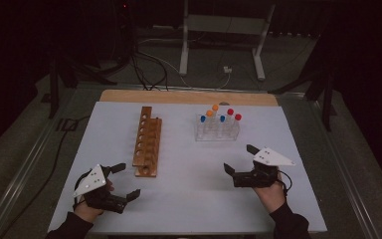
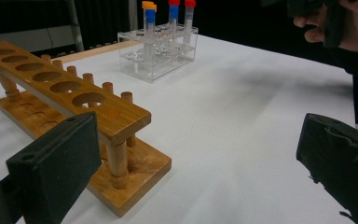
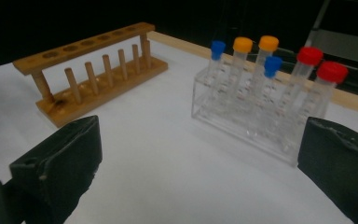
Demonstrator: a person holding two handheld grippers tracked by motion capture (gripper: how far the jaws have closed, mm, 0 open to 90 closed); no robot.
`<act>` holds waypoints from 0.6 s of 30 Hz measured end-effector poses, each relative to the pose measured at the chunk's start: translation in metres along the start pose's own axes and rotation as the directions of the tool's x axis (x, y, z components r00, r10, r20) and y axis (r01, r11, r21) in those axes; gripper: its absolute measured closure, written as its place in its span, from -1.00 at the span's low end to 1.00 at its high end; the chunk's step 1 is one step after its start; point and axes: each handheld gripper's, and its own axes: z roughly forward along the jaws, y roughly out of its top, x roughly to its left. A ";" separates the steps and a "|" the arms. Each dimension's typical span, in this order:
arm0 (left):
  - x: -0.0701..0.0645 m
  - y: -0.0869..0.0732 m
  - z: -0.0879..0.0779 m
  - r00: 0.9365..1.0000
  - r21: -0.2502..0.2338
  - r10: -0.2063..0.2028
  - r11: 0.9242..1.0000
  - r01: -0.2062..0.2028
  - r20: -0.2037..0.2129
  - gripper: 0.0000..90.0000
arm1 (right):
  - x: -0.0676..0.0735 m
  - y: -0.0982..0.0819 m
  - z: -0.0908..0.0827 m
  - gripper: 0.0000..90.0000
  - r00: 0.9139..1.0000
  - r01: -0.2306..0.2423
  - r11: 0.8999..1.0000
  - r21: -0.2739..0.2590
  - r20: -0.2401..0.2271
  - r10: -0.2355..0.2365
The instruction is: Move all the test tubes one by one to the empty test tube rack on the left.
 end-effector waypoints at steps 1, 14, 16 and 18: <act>0.000 0.000 0.000 1.000 -0.007 -0.006 1.000 0.006 0.001 -0.99 | 0.000 0.003 0.003 -1.00 1.000 0.000 1.000 -0.005 -0.002 0.000; 0.000 0.000 0.000 1.000 -0.007 -0.005 1.000 0.005 0.004 -0.99 | -0.005 0.029 0.043 -1.00 0.999 -0.012 1.000 0.011 -0.044 0.012; 0.000 0.000 0.000 1.000 -0.003 -0.001 1.000 0.001 0.004 -0.99 | -0.004 0.031 0.050 -1.00 0.998 -0.014 1.000 0.018 -0.055 0.015; 0.000 0.001 0.000 1.000 -0.008 -0.001 1.000 0.001 0.003 -0.99 | -0.003 0.032 0.058 -1.00 0.998 -0.013 1.000 0.021 -0.059 0.014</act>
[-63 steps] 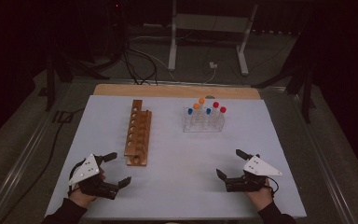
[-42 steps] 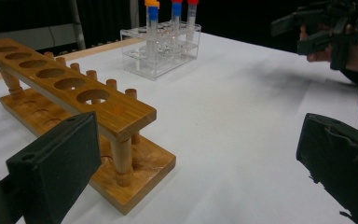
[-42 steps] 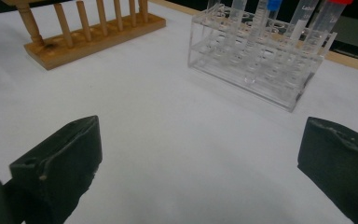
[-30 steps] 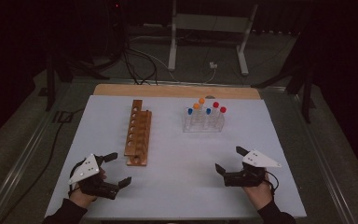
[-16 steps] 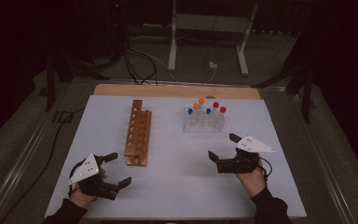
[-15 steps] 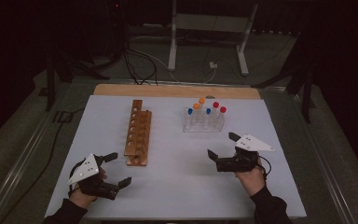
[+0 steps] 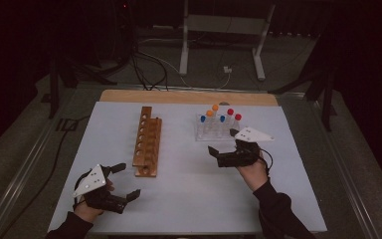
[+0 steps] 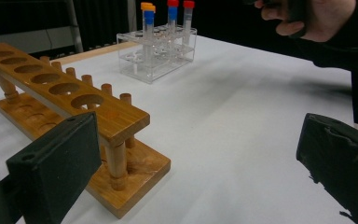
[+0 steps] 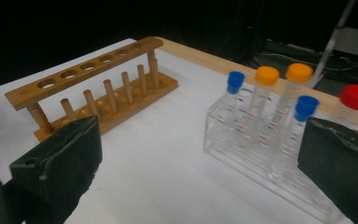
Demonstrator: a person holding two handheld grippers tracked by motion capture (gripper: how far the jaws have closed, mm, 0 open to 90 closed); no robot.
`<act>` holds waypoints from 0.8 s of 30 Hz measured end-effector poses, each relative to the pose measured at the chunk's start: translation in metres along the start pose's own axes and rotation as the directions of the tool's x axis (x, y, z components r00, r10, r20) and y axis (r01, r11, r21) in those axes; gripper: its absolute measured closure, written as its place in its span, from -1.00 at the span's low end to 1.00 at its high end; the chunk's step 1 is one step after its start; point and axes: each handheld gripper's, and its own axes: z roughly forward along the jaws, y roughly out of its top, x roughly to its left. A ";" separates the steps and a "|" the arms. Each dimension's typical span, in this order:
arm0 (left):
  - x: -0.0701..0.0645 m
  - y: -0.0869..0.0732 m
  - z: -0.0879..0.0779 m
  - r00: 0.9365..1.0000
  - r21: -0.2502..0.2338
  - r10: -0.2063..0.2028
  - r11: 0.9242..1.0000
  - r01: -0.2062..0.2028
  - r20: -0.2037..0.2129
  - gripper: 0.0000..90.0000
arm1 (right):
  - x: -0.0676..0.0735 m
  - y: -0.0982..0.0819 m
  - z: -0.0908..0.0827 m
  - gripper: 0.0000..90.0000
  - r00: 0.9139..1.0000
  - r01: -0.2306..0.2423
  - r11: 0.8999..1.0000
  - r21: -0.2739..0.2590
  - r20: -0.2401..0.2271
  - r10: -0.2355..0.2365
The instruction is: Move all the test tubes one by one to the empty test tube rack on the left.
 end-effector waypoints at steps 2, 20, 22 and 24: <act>0.000 0.000 0.000 1.000 -0.001 -0.001 1.000 0.001 0.001 -0.99 | 0.000 0.001 0.007 -1.00 1.000 -0.009 1.000 0.001 -0.006 0.009; 0.000 0.000 -0.001 1.000 -0.003 0.001 1.000 -0.001 0.006 -0.99 | -0.007 0.005 0.070 -0.64 0.995 -0.073 0.996 0.054 0.071 0.069; 0.000 0.000 -0.002 1.000 -0.002 0.002 1.000 -0.002 0.005 -0.99 | -0.008 0.006 0.074 -0.63 0.994 -0.086 0.995 0.059 0.077 0.081; 0.000 0.001 -0.002 1.000 -0.012 -0.003 1.000 0.003 0.005 -0.99 | -0.011 0.005 0.081 -0.46 0.991 -0.089 0.993 0.082 0.105 0.081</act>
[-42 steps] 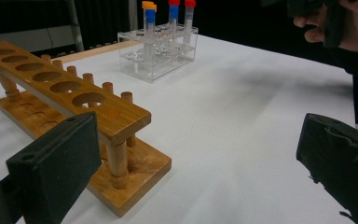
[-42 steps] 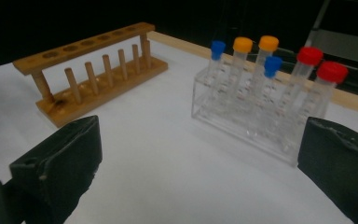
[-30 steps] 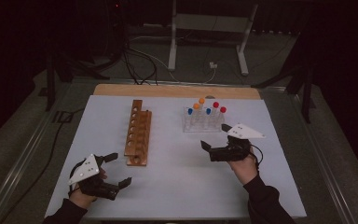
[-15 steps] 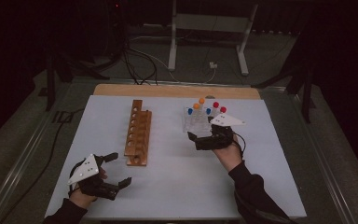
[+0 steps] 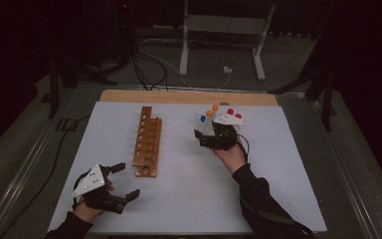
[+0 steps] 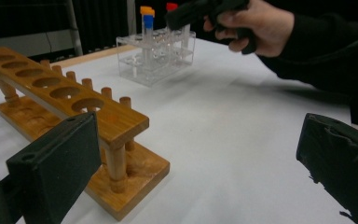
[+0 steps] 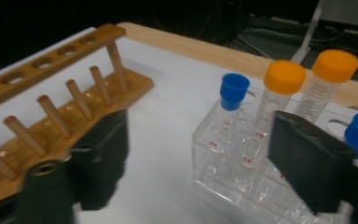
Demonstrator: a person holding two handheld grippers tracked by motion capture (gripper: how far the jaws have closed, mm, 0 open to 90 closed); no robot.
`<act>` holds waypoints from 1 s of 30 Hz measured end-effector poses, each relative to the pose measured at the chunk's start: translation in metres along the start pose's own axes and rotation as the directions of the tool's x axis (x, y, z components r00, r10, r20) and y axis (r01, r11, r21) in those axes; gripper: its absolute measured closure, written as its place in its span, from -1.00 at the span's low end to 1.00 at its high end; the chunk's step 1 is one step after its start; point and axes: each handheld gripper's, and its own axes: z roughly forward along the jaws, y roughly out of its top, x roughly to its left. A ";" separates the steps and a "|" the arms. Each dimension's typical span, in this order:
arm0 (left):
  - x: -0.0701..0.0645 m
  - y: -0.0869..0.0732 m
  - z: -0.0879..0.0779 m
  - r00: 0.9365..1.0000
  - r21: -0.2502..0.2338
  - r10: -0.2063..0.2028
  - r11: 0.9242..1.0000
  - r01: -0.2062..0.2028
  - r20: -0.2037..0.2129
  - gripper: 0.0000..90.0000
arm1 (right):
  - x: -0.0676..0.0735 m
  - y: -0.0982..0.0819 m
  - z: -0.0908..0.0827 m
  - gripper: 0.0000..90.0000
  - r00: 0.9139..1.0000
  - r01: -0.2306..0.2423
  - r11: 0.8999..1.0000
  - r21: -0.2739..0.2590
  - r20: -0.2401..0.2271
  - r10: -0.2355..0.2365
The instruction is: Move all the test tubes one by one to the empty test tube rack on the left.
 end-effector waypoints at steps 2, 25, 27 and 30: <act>0.000 0.000 0.000 1.000 0.000 0.001 1.000 -0.001 -0.001 -0.99 | -0.001 0.000 0.005 -0.31 1.000 -0.013 1.000 0.023 0.014 0.013; 0.000 0.000 -0.001 1.000 0.002 0.002 1.000 -0.002 0.000 -0.99 | -0.009 0.000 0.036 0.66 0.995 -0.056 0.996 0.062 0.084 0.051; 0.000 0.001 -0.001 1.000 -0.007 0.005 1.000 -0.005 -0.002 -0.99 | -0.009 0.001 0.036 0.70 0.995 -0.054 0.997 0.061 0.085 0.049; -0.001 0.000 -0.001 1.000 -0.004 0.006 1.000 -0.006 -0.001 -0.99 | -0.009 0.001 0.036 0.72 0.995 -0.049 0.997 0.061 0.088 0.043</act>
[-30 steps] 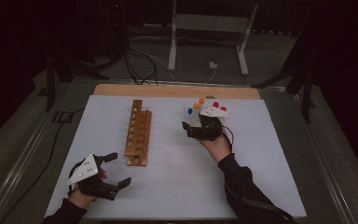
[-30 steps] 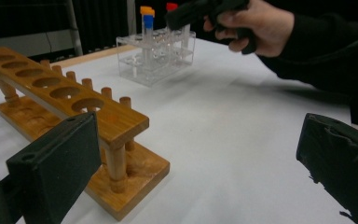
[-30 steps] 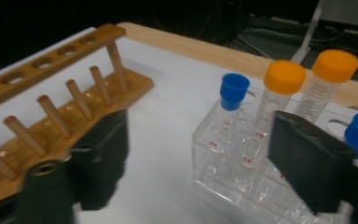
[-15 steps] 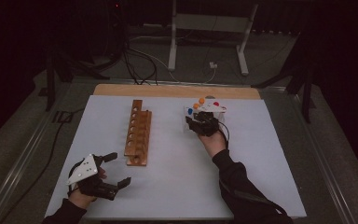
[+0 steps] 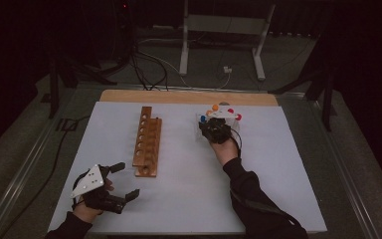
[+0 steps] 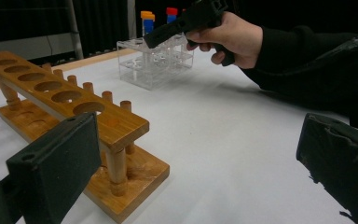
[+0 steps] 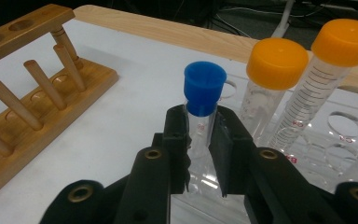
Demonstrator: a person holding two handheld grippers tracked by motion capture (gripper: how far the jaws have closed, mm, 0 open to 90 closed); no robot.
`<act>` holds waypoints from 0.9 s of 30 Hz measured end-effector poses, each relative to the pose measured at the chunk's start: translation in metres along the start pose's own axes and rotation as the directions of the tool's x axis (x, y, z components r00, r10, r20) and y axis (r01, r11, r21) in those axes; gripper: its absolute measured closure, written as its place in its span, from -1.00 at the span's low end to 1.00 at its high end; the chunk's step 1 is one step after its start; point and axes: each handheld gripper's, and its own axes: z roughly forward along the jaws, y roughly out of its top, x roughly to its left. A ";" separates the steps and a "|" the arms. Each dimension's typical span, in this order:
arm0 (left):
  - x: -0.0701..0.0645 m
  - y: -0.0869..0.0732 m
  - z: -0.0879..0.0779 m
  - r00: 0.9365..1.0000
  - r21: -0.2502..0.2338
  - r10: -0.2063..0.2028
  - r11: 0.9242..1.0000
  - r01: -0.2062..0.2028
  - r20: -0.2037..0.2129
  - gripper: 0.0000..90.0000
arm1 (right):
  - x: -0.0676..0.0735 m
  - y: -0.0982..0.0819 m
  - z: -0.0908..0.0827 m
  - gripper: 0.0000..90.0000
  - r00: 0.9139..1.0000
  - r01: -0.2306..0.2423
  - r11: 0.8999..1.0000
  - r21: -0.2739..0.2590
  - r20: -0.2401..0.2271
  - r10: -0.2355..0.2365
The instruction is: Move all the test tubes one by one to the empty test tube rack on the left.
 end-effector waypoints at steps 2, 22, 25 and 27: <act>0.000 0.001 0.000 1.000 -0.001 0.001 1.000 -0.001 0.000 -0.99 | 0.000 0.001 -0.001 0.72 1.000 0.010 1.000 -0.005 0.000 -0.010; 0.001 0.046 0.004 0.996 -0.046 -0.003 0.999 0.007 0.085 -0.99 | 0.013 0.035 -0.050 0.73 0.990 0.136 0.985 -0.107 -0.019 -0.139; 0.002 0.058 0.007 0.996 -0.026 -0.002 1.000 0.005 0.085 -0.99 | 0.018 0.035 -0.057 0.73 0.985 0.159 0.981 -0.111 -0.041 -0.165; 0.006 0.071 0.011 0.995 -0.039 -0.025 0.999 0.028 0.092 -0.99 | 0.022 0.035 -0.063 0.73 0.980 0.174 0.978 -0.116 -0.074 -0.183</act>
